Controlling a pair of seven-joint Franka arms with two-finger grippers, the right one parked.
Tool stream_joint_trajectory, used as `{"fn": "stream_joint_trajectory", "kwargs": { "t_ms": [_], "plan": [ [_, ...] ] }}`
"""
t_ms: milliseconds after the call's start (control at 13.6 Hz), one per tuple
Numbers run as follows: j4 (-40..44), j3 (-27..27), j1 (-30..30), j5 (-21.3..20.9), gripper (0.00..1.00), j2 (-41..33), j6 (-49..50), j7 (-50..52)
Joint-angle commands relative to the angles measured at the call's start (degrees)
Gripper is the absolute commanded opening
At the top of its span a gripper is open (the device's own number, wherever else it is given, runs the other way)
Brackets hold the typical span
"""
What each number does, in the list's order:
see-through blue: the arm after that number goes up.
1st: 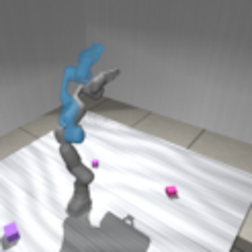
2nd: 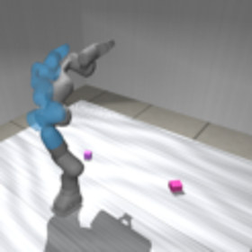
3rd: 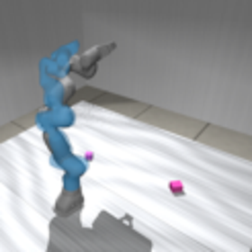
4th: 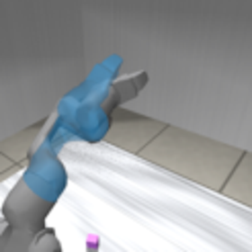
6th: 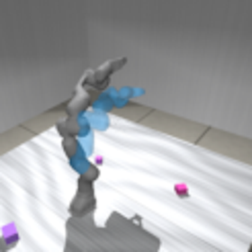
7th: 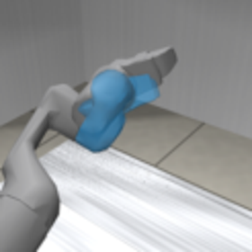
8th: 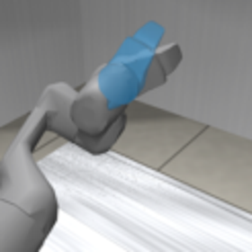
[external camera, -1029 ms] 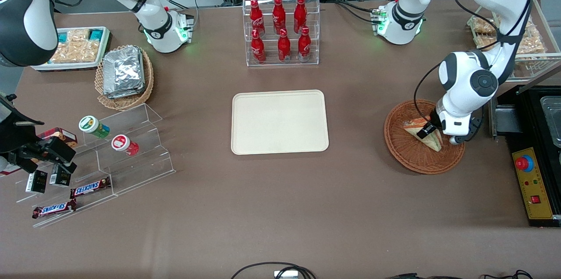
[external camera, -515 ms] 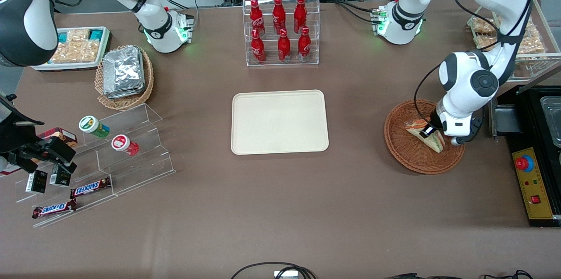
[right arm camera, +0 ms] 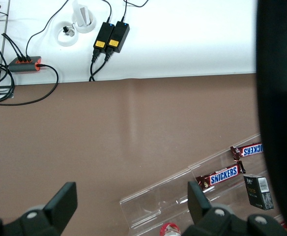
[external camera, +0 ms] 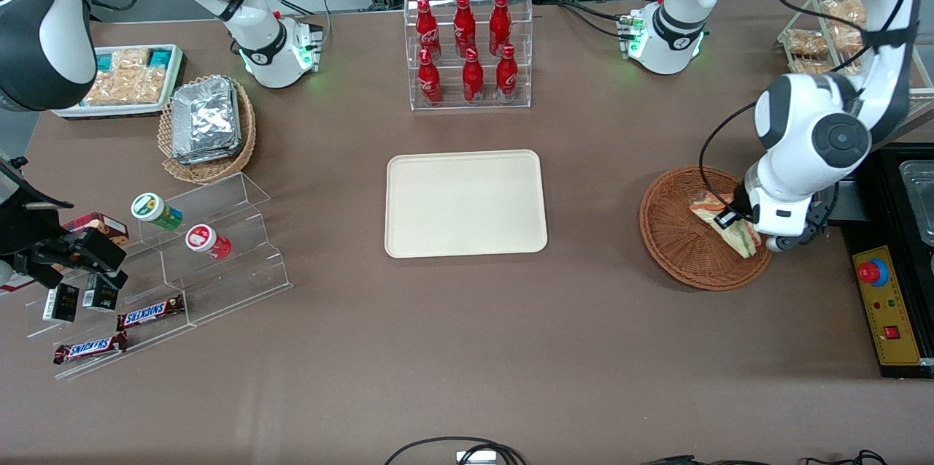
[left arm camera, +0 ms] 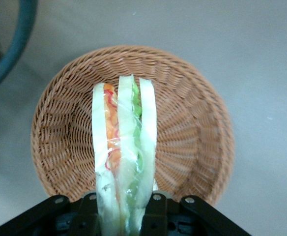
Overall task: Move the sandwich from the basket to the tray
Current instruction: 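Lift the sandwich with the left gripper and carry it toward the tray, then lower the held sandwich onto the cream tray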
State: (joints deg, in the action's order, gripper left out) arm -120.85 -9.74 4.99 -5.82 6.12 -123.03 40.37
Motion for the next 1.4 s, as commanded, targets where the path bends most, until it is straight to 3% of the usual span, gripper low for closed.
{"fn": "stream_joint_trajectory", "kwargs": {
  "t_ms": [0,735,1324],
  "plan": [
    [5.88,-4.48,-0.16,-0.94,0.0,0.65,5.68,-0.82],
    [9.14,-25.49,-0.42,-1.47,0.0,3.28,6.57,-1.08],
    [8.88,-26.21,-14.64,-9.73,0.0,9.69,2.36,3.65]
  ]
}}
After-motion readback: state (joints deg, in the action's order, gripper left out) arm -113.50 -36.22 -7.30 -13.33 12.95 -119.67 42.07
